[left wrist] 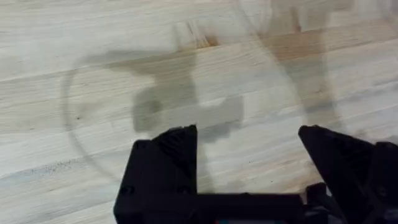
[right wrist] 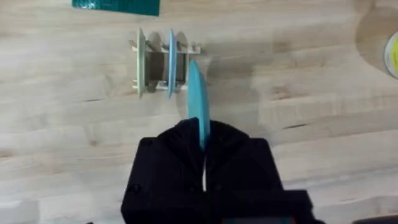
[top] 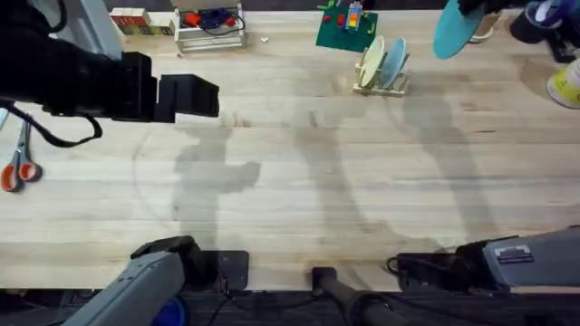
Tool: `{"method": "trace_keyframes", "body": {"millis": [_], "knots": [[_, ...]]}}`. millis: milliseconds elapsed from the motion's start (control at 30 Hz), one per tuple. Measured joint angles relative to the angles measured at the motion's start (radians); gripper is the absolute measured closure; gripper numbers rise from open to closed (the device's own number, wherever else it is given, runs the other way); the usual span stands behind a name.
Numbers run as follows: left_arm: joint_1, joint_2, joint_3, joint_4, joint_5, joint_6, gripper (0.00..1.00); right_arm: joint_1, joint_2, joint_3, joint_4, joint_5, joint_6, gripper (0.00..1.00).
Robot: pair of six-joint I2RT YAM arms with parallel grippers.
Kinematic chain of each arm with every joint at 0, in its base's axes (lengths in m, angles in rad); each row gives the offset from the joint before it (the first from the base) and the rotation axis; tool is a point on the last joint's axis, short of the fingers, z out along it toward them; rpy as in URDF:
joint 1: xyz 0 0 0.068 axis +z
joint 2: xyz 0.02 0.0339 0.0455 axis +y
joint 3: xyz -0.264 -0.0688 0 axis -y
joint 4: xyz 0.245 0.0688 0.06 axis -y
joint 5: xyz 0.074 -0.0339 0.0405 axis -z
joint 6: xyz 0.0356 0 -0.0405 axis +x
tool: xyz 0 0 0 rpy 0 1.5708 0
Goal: Pick up the plates from the table one by one and place each into a slot on the dish rack.
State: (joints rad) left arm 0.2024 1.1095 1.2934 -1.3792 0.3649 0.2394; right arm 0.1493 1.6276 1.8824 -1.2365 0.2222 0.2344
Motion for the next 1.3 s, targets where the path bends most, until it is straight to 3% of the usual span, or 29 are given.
{"method": "trace_keyframes", "body": {"millis": [1300], "knots": [[0.000, 0.000, 0.000, 0.000, 0.000, 0.000, 0.007, -0.004, 0.241, 0.000, 0.142, -0.001, 0.042, 0.971]]}}
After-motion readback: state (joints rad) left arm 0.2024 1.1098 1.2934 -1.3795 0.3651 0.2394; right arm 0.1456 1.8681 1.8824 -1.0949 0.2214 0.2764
